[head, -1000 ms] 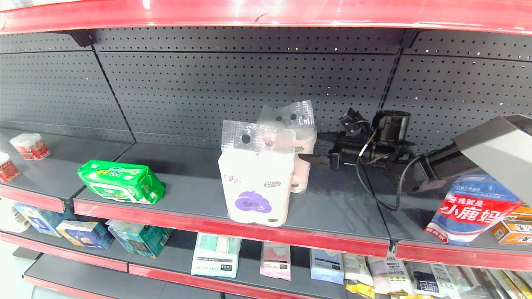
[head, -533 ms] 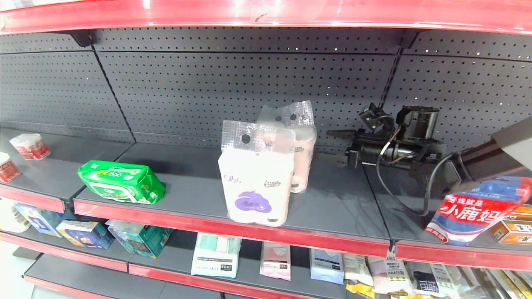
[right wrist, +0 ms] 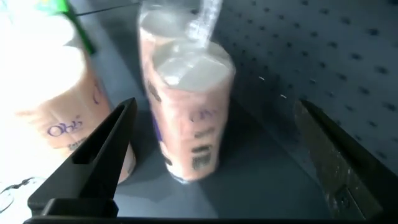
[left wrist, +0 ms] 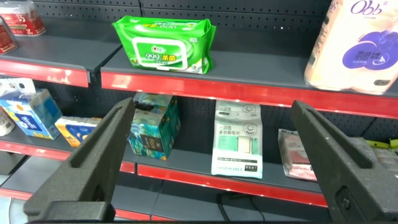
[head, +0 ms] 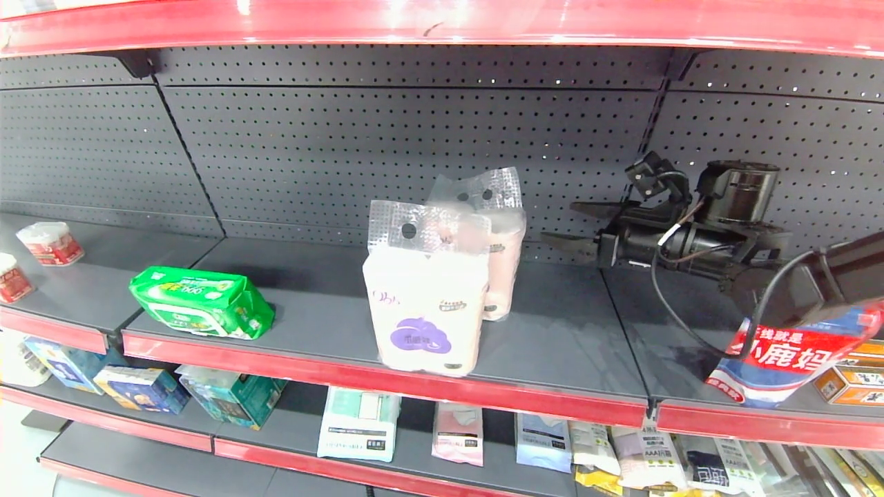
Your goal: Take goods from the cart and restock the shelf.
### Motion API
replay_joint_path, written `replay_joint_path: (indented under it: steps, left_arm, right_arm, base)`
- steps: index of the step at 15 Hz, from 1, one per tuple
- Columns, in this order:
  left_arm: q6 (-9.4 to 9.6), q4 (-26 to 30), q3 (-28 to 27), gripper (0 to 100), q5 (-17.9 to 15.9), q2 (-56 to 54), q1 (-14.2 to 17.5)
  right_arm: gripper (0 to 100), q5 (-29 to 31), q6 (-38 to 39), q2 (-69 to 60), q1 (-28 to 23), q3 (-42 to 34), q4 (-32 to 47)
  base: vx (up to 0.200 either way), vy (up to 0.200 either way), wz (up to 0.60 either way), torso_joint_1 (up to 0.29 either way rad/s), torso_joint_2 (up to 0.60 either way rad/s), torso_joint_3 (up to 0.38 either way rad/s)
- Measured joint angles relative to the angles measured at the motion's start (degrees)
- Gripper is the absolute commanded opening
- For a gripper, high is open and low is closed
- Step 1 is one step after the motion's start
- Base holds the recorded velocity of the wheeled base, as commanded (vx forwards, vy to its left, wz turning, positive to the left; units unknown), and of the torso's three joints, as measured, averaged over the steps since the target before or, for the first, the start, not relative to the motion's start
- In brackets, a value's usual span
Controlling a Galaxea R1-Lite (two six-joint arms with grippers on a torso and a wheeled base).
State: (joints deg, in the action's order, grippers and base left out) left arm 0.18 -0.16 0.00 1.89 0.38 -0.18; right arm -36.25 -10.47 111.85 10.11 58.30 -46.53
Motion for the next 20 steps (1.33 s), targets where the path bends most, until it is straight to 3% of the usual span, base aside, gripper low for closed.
replay_joint_path:
  steps: [11,17,20]
  left_arm:
    - [0.0,0.0,0.0,100,0.0,0.0,0.0]
    - [-0.02,0.0,0.0,100,0.0,0.0,0.0]
    - [-0.02,0.0,0.0,100,0.0,0.0,0.0]
  right_arm:
    - [100,30.4,9.7,-17.8,-1.2,-14.9,-0.1]
    - [100,34.7,11.0,-38.4,-1.7,-34.5,0.1]
    - [100,34.6,10.9,-53.9,-4.4,-43.6,6.6]
  base:
    - [0.0,0.0,0.0,0.0,0.0,0.0]
    - [0.0,0.0,0.0,0.0,0.0,0.0]
    - [0.0,0.0,0.0,0.0,0.0,0.0]
